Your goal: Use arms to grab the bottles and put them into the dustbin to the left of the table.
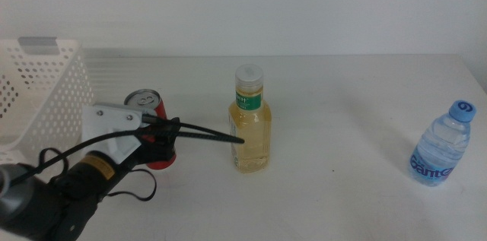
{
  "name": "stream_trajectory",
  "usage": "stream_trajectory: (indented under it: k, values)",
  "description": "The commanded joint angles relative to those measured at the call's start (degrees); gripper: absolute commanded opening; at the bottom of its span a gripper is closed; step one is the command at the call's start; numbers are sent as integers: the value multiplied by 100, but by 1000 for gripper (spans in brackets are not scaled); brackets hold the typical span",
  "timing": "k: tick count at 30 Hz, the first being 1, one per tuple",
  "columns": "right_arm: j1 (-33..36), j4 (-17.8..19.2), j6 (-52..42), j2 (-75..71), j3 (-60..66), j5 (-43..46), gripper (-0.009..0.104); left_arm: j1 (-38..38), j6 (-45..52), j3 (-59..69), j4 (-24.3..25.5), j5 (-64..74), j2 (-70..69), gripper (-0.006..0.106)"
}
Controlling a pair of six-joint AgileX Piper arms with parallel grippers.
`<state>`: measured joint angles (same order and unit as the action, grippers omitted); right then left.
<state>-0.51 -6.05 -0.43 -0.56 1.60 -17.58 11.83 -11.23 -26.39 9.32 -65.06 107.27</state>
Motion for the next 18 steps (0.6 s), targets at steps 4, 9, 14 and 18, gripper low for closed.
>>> stream_trajectory:
  k: [4, 9, 14, 18]
  values:
    - [-36, 26, -33, -159, -43, 424, 65, -4, -276, -448, 14, -894, 135, 89]
    - [-36, 26, -33, -159, -43, 424, 65, -4, -457, -549, 139, -896, 292, 83]
    - [-36, 26, -33, -159, -43, 424, 65, -4, -666, -544, 276, -854, 292, 49]
    - [-36, 26, -33, -159, -43, 424, 65, -4, -771, -507, 529, -729, 189, 14]
